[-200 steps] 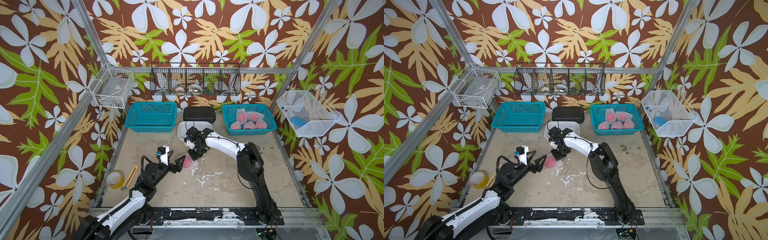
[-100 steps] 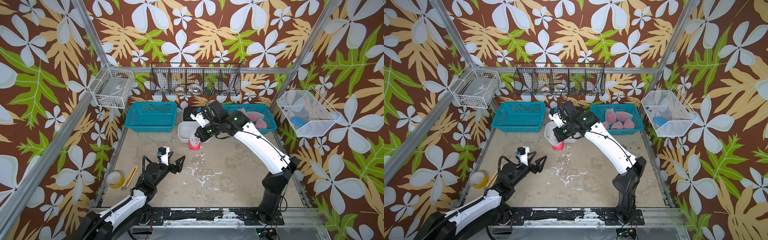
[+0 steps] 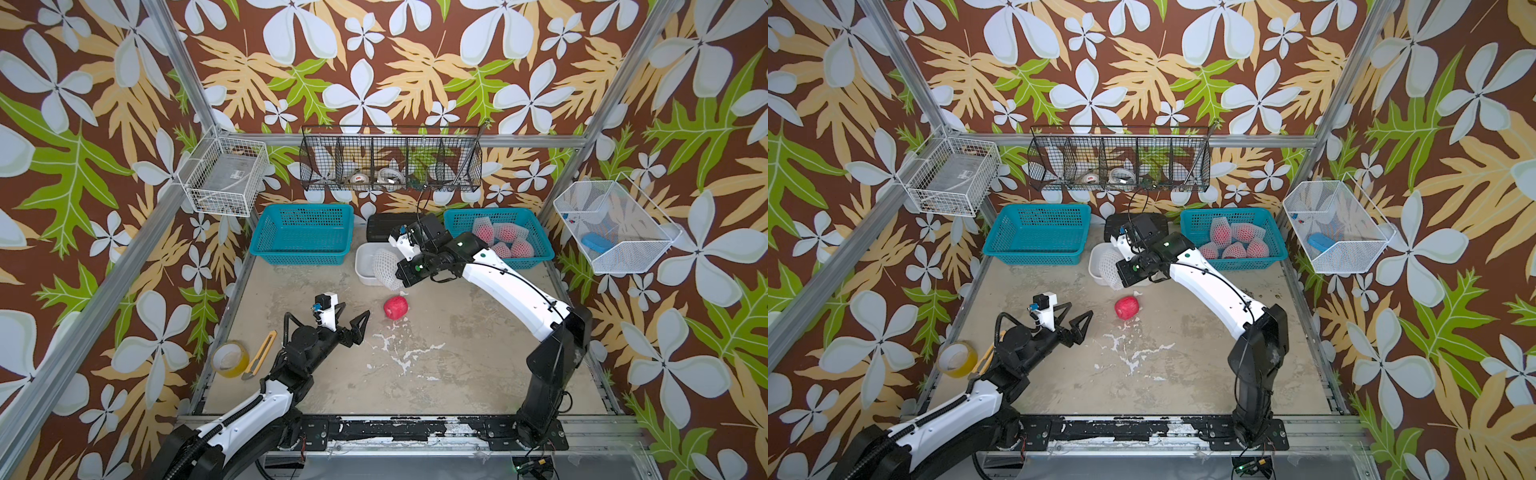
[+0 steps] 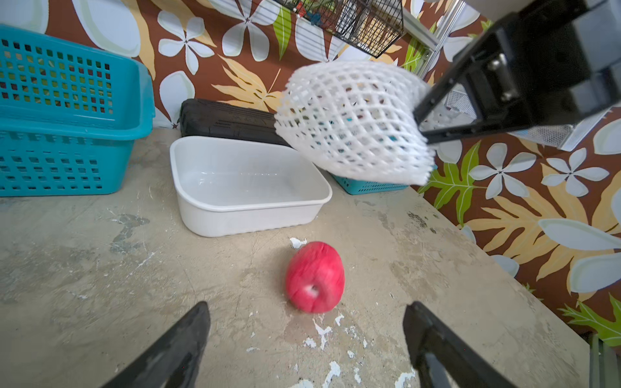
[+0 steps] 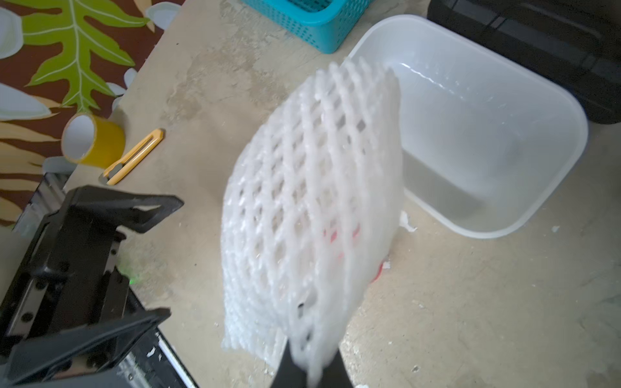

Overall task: Remove foam nets from apples
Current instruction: Place the foam net into the storage box.

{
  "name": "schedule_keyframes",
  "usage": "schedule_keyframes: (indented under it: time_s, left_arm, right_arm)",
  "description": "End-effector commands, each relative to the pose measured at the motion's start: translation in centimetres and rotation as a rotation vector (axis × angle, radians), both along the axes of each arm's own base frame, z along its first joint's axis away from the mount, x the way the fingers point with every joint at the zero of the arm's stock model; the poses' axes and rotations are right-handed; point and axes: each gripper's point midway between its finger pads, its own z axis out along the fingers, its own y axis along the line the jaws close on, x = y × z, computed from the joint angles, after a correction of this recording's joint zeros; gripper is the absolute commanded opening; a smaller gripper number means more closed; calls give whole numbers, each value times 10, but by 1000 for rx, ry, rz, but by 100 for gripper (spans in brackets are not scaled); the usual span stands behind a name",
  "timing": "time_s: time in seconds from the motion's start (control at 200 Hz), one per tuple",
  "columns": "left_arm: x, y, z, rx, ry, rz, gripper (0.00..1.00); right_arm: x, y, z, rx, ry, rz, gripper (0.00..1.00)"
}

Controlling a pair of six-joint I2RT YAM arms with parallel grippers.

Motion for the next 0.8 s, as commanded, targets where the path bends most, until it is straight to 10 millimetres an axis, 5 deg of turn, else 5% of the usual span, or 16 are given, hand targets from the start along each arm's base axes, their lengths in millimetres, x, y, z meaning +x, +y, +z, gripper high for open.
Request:
schedule_keyframes:
  time_s: [0.0, 0.195, 0.33, 0.545, 0.656, 0.716, 0.796]
  left_arm:
    - [7, -4, 8, 6, -24, -3, 91]
    - [18, -6, 25, -2, -56, 13, 91]
    - [18, -15, 37, -14, -71, -30, 91]
    - [13, -16, 33, -19, -61, -52, 91]
    - [13, -16, 31, -13, -59, -53, 91]
    - [14, -18, 34, -13, -63, -56, 91]
    - [17, -22, 37, -15, -65, -71, 91]
  right_arm:
    - [19, 10, 3, 29, -43, -16, 0]
    - [82, -6, -23, 35, -59, -129, 0]
    - [122, -12, -59, 37, -33, -167, 0]
    - [144, -5, -111, 12, 39, -147, 0]
    - [143, -5, -128, -8, 63, -138, 20]
    - [143, -7, -120, -8, 51, -135, 58]
    - [143, -13, -98, -21, 1, -143, 75]
